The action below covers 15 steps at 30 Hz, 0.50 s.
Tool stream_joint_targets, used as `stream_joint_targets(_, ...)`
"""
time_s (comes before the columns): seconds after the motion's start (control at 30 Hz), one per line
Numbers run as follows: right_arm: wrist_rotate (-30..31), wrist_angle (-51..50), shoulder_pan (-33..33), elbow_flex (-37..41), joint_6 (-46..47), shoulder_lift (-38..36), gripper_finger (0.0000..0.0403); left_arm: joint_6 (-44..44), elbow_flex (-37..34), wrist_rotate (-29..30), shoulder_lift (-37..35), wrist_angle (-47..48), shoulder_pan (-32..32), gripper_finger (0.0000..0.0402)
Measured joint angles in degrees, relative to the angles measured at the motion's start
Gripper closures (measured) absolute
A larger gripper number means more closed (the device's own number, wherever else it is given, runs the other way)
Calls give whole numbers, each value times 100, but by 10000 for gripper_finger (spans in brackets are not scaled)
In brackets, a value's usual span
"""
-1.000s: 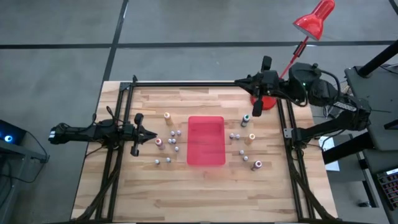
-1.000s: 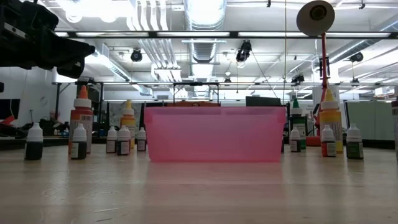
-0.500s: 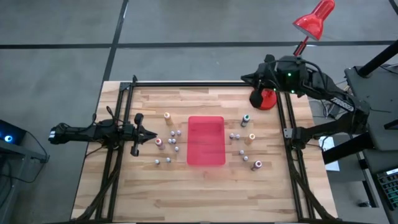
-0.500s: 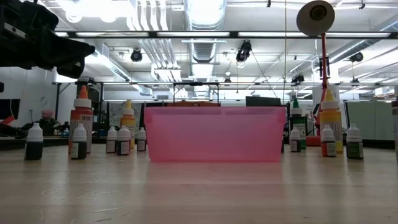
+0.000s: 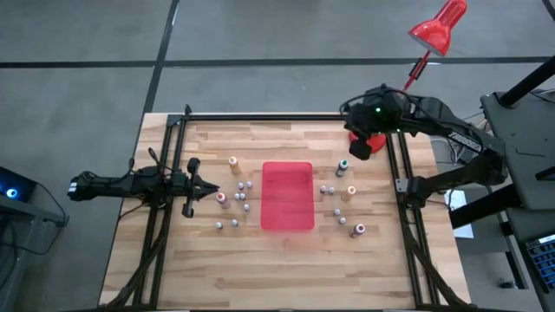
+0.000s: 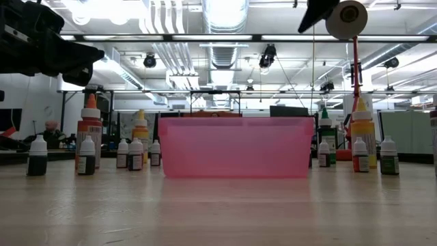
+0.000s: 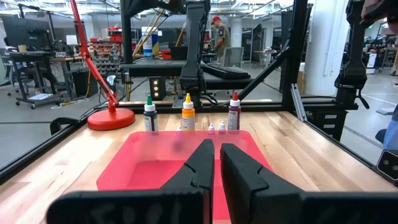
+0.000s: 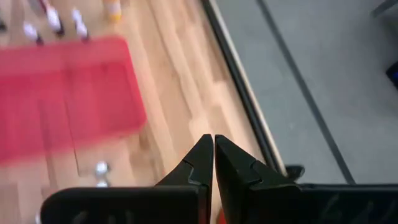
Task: Pick & Place food coloring
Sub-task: Put the large green food coloring bottle into the red bin
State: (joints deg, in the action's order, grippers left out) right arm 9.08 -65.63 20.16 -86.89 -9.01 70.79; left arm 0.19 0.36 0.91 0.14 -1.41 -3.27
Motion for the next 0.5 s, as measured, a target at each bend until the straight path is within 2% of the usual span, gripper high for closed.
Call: stream_joint_targets(0.5, 4, -516, 0, 0, -201, 479, 394, 2, 0, 2, 2, 0, 2, 399)
